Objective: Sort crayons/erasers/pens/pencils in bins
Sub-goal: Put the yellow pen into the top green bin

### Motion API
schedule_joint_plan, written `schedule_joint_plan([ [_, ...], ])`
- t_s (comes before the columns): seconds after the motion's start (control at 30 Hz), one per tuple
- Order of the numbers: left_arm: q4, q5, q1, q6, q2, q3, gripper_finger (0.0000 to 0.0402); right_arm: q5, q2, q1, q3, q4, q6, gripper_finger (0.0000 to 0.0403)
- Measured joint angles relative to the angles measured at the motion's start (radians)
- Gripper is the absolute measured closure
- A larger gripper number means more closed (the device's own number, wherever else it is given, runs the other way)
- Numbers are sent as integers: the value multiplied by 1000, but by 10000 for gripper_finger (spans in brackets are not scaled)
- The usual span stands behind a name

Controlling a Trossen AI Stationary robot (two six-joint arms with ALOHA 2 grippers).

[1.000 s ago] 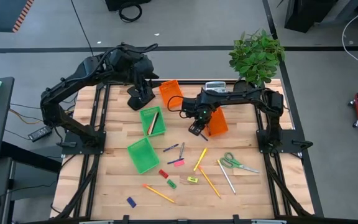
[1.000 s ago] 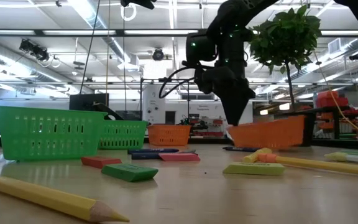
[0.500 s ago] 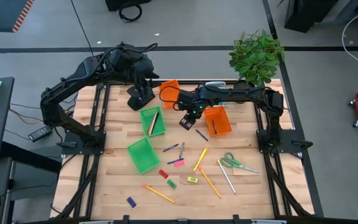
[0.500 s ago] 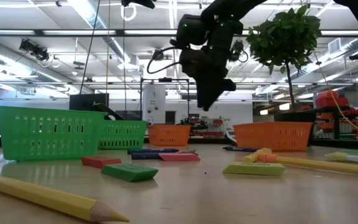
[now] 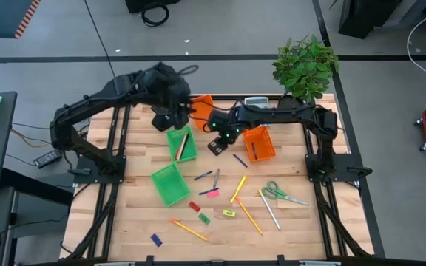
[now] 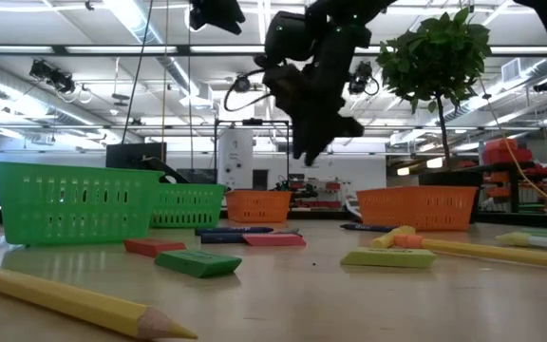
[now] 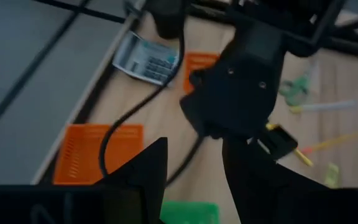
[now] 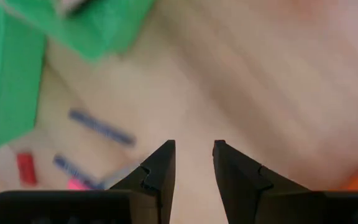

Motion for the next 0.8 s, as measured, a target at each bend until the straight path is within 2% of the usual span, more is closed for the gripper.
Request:
schedule_joint_plan([
  [0.13,-14,2,-49,-30,-1,-44,239,-105,0,68,0,-106,211,288],
  [0.3,-17,3,-106,-71,-1,-76,239,-142,0,179,0,-168,464,288],
  [0.63,-3,0,-136,-422,5,-77,239,-55,-5,391,0,-323,498,288],
  [0.8,-7,-6,-145,-478,7,-77,239,-2,-15,507,0,-320,608,288],
])
